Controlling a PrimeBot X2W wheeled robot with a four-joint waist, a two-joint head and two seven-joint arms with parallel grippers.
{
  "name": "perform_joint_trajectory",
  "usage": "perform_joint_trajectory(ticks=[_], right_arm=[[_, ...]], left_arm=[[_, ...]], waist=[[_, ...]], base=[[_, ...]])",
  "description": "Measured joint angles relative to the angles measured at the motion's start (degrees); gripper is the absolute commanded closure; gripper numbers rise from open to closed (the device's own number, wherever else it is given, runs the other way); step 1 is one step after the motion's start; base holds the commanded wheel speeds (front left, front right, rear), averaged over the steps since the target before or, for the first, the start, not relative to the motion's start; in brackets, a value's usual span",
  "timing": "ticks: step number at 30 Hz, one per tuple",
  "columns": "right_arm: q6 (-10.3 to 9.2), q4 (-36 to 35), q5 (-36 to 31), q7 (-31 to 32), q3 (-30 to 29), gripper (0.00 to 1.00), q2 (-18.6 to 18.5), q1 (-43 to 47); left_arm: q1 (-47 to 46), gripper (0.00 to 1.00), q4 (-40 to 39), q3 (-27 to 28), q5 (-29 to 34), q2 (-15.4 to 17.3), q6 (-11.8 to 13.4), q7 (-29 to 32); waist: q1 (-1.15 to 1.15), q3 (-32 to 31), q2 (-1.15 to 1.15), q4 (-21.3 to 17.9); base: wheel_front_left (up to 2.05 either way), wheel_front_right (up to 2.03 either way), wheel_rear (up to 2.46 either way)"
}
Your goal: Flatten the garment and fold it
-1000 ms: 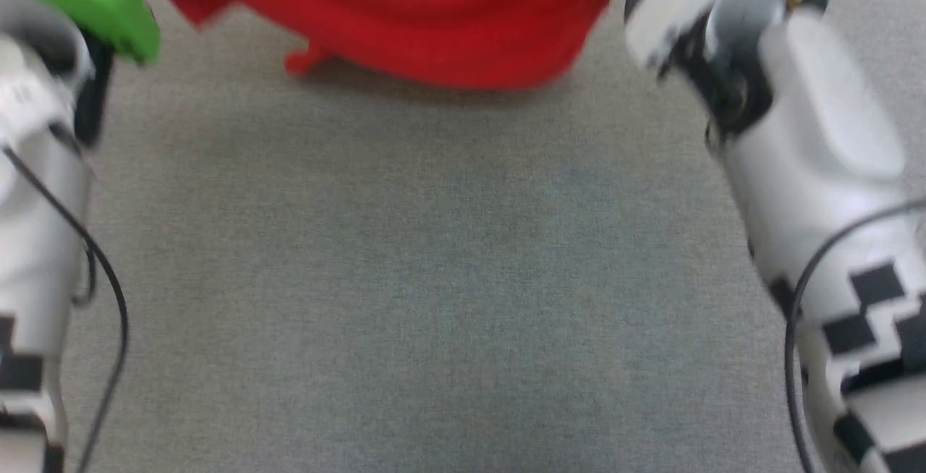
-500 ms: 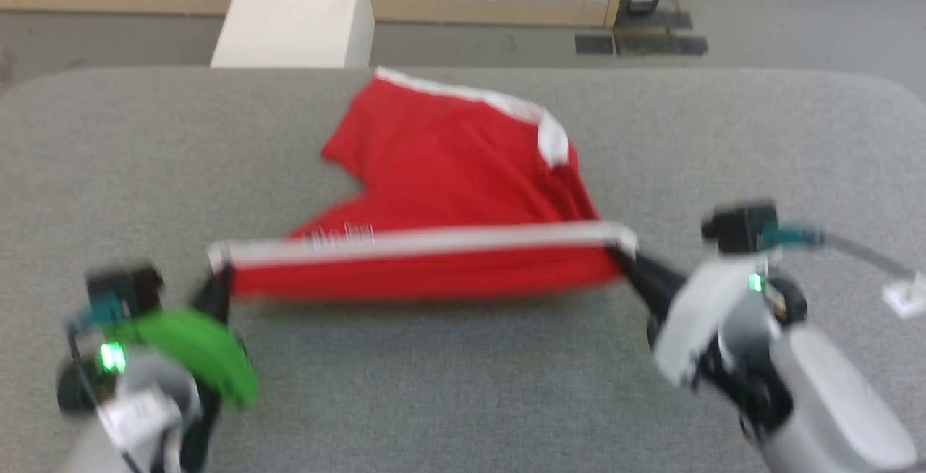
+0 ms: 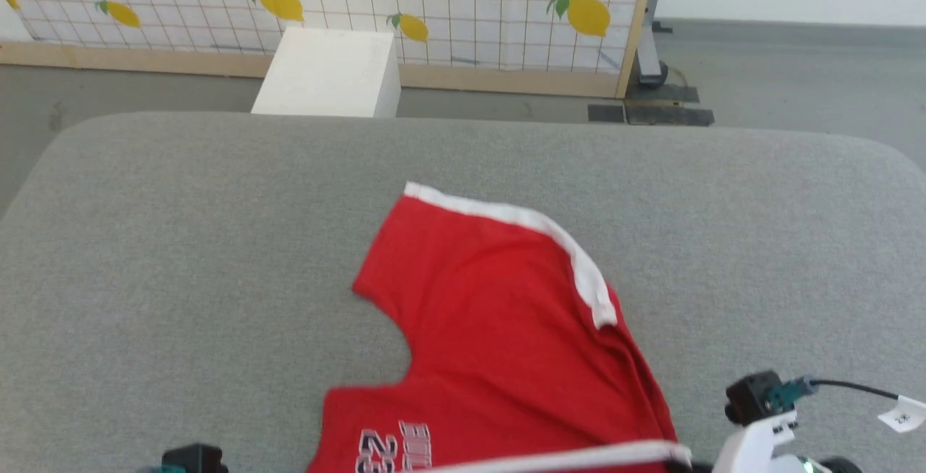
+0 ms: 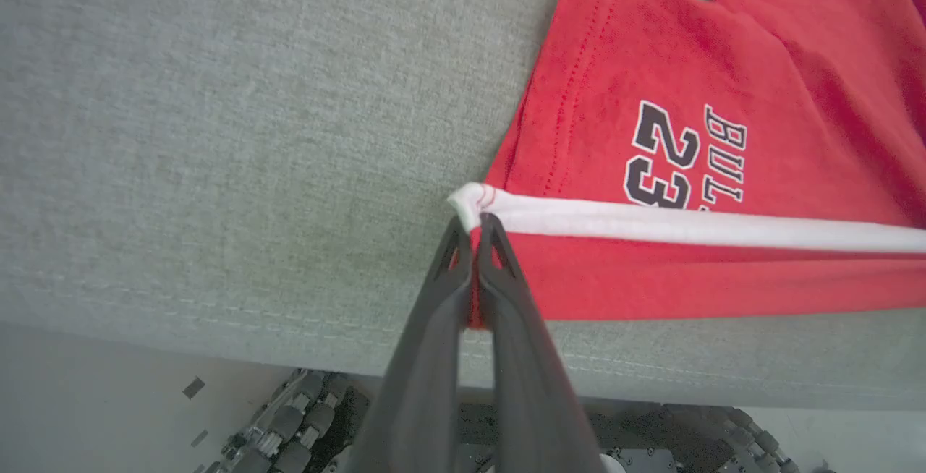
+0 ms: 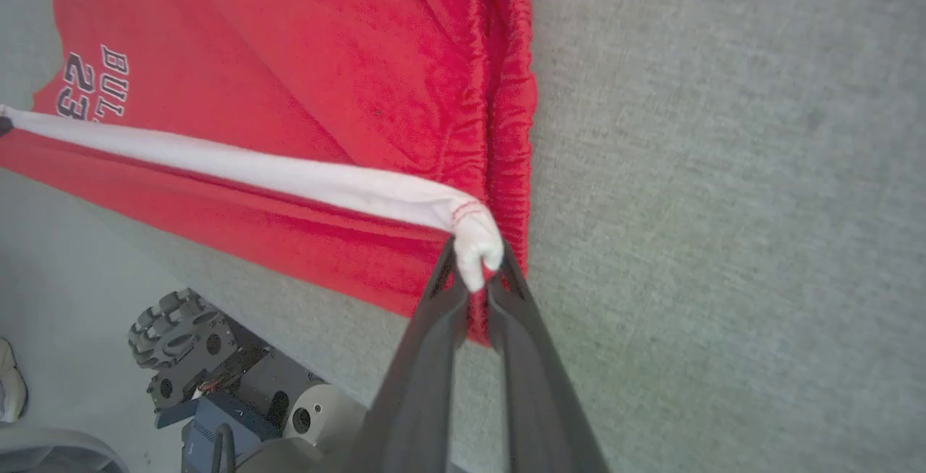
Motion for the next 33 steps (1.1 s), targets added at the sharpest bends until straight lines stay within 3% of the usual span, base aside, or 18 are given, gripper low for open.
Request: perform_joint_trajectory(ticks=[4,9,14,22,27,33], right_arm=[[-0.01,-3.58,-0.11,6.94,-3.44,1.0,0.77,3.47],[0.0,-9.23,-1.7,7.46,-9.37,1.0,5.0,3.46],[0.0,-10.78,-6.84,6.87,-13.77,1.0,8.65,-0.08],[0.0,-9.76,-14.8,5.0,-20.63,1.0,14.79,-7.79],[0.01,-8.62,-18.75,4.31,-22.59,1.0,16.38,-12.09],[0.01,-7.16,-20.17,3.98,-22.26,1.0,16.89,-15.64]], left_arm=[[2.46,1.0,-4.15,0.43,-1.05,0.89,1.47,1.66],[0.07,1.0,-7.1,1.91,-0.05,1.32,0.75,-1.7],[-10.04,1.0,-4.61,1.15,2.97,1.38,-3.32,-4.72],[-29.01,1.0,7.23,-2.38,6.45,-0.47,-10.7,-6.73],[-40.18,1.0,16.75,-4.46,9.36,-2.08,-15.14,-8.78],[-49.07,1.0,26.99,-6.02,10.77,-3.3,-18.02,-9.03]], waist=[[0.0,-0.48,0.0,0.02],[0.0,0.26,0.0,0.0],[0.0,1.9,0.0,-0.06],[0.0,6.58,0.0,-0.52],[0.0,10.68,0.0,-1.16],[0.0,15.32,0.0,-2.53]], base=[[0.0,0.0,0.0],[0.0,0.0,0.0],[0.0,0.0,0.0],[0.0,0.0,0.0],[0.0,0.0,0.0],[0.0,0.0,0.0]])
